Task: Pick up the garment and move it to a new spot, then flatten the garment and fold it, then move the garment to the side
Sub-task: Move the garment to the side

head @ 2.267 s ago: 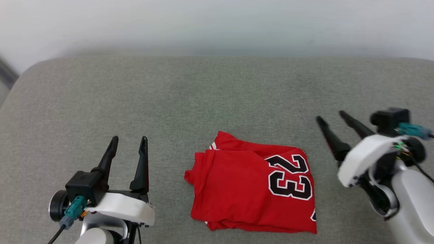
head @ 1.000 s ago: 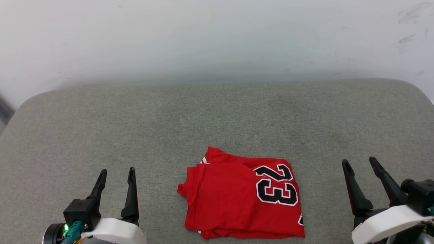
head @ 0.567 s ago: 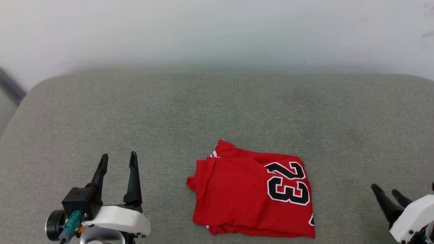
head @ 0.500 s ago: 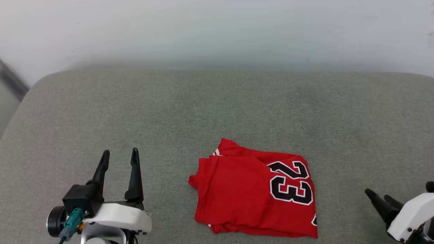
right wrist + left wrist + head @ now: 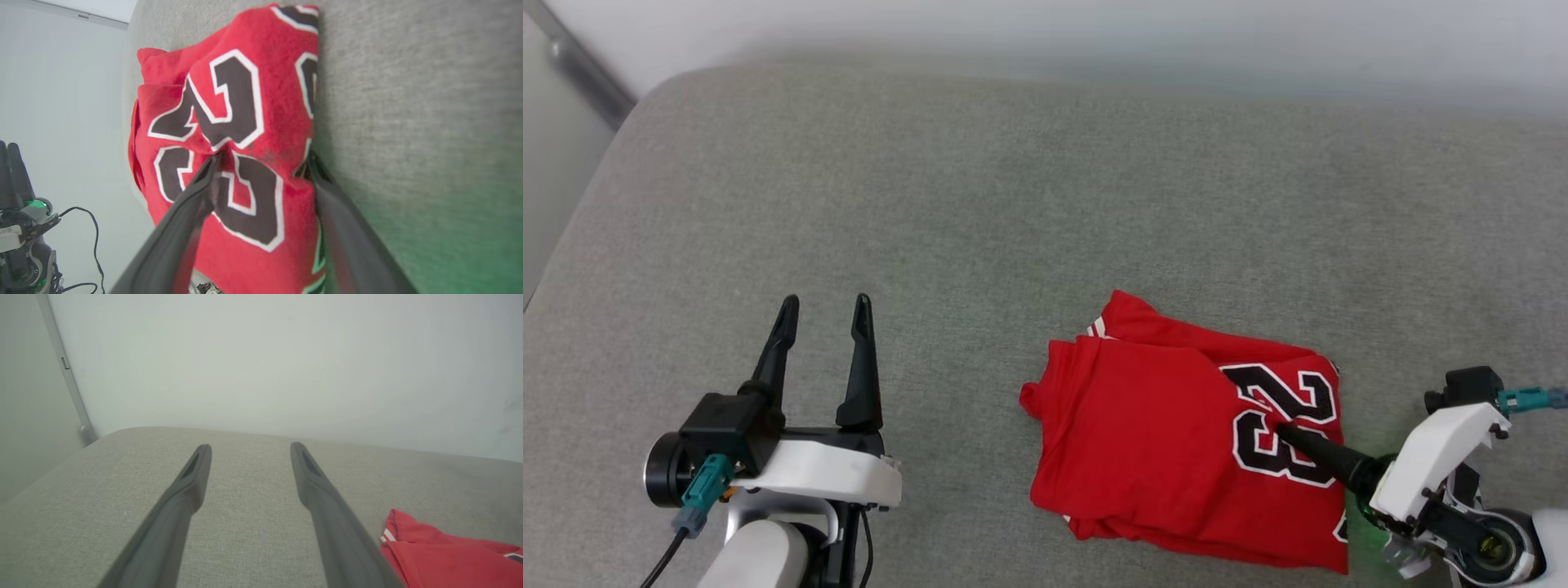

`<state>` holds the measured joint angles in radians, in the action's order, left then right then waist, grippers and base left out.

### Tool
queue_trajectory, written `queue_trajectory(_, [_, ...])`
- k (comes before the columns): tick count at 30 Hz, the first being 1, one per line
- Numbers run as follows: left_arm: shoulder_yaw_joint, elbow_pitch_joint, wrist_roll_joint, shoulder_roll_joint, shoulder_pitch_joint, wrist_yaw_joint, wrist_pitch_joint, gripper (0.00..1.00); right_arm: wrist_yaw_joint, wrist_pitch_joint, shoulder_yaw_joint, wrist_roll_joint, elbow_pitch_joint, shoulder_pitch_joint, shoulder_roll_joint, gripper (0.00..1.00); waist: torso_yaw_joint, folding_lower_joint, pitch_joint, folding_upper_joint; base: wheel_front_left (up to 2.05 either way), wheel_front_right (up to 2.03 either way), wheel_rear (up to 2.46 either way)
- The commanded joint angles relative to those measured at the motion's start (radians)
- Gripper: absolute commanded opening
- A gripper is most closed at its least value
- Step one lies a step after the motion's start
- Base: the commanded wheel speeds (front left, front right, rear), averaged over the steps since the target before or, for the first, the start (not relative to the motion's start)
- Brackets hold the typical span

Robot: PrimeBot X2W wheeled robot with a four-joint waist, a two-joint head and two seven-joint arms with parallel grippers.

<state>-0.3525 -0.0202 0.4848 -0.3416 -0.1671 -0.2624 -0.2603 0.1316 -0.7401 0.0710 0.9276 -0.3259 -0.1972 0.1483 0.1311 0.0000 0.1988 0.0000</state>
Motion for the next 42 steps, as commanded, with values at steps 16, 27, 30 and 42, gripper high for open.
queue_trajectory(16, [0.041,0.035,-0.033,0.017,0.048,0.035,-0.005,1.00,-0.001,0.141,-0.247,-0.098,-0.040,-0.076,0.117,0.00,-0.082,0.0000,-0.082,0.0000,0.00,0.00,0.00])
queue_trajectory(27, [0.037,-0.012,-0.036,-0.011,0.063,0.029,0.016,1.00,-0.001,0.134,-0.362,-0.391,-0.102,-0.185,0.195,0.00,-0.333,0.0000,-0.081,0.0000,0.00,0.00,0.00])
queue_trajectory(30, [0.035,-0.032,-0.041,-0.019,0.052,0.030,0.023,1.00,-0.001,0.141,-0.367,-0.418,-0.125,-0.233,0.205,0.00,-0.403,0.0000,-0.043,0.0000,0.00,0.00,0.00])
queue_trajectory(42, [-0.020,-0.106,-0.101,-0.069,-0.136,0.093,0.091,1.00,-0.001,0.338,-0.257,-0.568,-0.328,-0.514,0.273,0.00,-0.512,0.0000,0.247,0.0000,0.00,0.00,0.00])
